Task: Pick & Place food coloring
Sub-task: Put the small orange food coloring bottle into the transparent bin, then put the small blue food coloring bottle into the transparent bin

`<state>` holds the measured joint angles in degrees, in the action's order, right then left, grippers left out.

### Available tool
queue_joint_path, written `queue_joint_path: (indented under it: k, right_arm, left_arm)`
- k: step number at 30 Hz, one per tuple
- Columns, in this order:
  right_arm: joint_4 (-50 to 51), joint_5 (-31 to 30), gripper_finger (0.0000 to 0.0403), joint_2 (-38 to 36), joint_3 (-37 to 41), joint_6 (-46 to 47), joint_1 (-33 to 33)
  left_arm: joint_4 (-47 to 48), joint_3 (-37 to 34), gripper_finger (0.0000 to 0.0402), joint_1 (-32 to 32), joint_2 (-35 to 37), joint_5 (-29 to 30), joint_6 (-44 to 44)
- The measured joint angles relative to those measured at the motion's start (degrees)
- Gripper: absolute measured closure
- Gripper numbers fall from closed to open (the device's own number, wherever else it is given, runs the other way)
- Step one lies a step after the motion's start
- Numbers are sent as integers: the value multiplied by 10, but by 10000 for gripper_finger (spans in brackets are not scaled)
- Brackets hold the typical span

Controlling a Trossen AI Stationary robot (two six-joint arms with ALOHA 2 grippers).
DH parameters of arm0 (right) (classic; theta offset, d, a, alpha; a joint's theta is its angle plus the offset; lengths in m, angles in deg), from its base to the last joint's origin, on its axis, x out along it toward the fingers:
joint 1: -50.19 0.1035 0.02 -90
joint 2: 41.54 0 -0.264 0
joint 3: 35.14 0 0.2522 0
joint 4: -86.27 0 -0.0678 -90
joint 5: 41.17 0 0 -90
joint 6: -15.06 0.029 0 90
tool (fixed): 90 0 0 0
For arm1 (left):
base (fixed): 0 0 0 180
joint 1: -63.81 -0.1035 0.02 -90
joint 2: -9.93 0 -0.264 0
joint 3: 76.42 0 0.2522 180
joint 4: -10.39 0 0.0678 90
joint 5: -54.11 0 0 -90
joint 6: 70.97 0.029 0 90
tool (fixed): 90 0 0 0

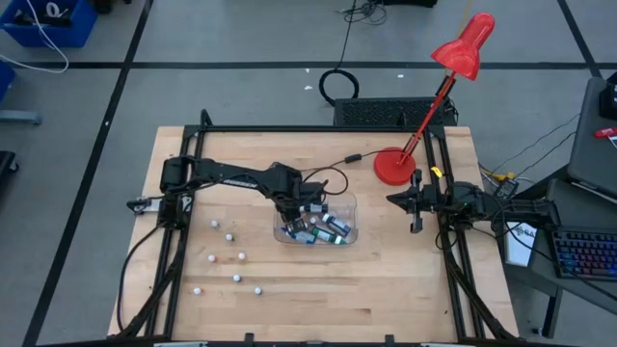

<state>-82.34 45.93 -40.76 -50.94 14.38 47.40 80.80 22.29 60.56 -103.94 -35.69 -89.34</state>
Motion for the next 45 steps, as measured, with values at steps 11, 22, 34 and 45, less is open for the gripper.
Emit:
queue_joint_path:
  k: [11,22,34,45]
  right_arm:
    - [0,0,403,0,0,0,0]
    - [0,0,403,0,0,0,0]
    - [0,0,403,0,0,0,0]
    - [0,0,403,0,0,0,0]
  left_arm:
    - [-5,17,264,-1,24,22,-15]
    - [25,33,261,7,132,29,-8]
    - [84,2,252,170,211,41,17]
    - [-62,-126,252,334,211,84,-38]
